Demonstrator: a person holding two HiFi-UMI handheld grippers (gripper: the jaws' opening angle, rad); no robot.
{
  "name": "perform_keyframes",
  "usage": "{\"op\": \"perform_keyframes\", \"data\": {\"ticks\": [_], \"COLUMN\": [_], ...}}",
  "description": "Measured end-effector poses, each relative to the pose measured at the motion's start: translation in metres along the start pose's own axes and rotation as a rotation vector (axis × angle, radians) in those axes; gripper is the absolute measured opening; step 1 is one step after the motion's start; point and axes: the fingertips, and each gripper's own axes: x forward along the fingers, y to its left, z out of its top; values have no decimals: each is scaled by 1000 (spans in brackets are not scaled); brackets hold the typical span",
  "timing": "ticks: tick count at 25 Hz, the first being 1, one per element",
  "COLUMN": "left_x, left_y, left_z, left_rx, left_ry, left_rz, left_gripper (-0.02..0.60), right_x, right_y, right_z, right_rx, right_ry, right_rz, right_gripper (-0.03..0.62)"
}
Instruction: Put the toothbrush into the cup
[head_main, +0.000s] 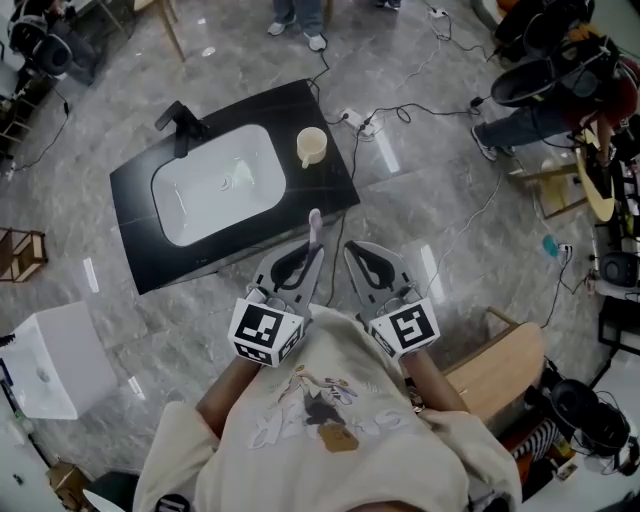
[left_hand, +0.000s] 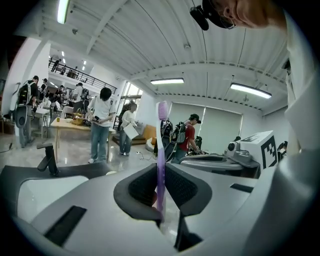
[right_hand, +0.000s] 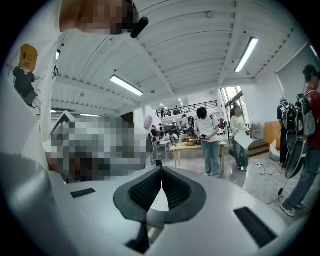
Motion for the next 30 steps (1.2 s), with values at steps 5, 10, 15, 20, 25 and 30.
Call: {"op": "perform_keyframes", "data": {"ticks": [5, 10, 15, 20, 25, 30], "left_x": [22, 49, 81, 109, 127, 139], "left_y": [40, 83, 105, 109, 112, 104], "left_z": [19, 36, 49, 52, 57, 71], "left_rx": [-15, -38, -21, -33, -52, -47], "left_ry": [-1, 10, 13, 25, 27, -2], "left_rz": [-18, -53, -107, -107, -48, -24], "left_gripper": [55, 55, 55, 55, 55, 55], "right_x": [46, 92, 120, 130, 138, 137], "right_y": [-29, -50, -75, -106, -132, -141], "right_z": [11, 22, 27, 40, 53, 63], "right_rx": [3, 28, 17, 0, 5, 31], "right_ry": [13, 26, 42, 45, 29, 22], "right_rz": [-24, -43, -69, -39, 9, 71], "right_gripper": [17, 17, 17, 17, 17, 17]}}
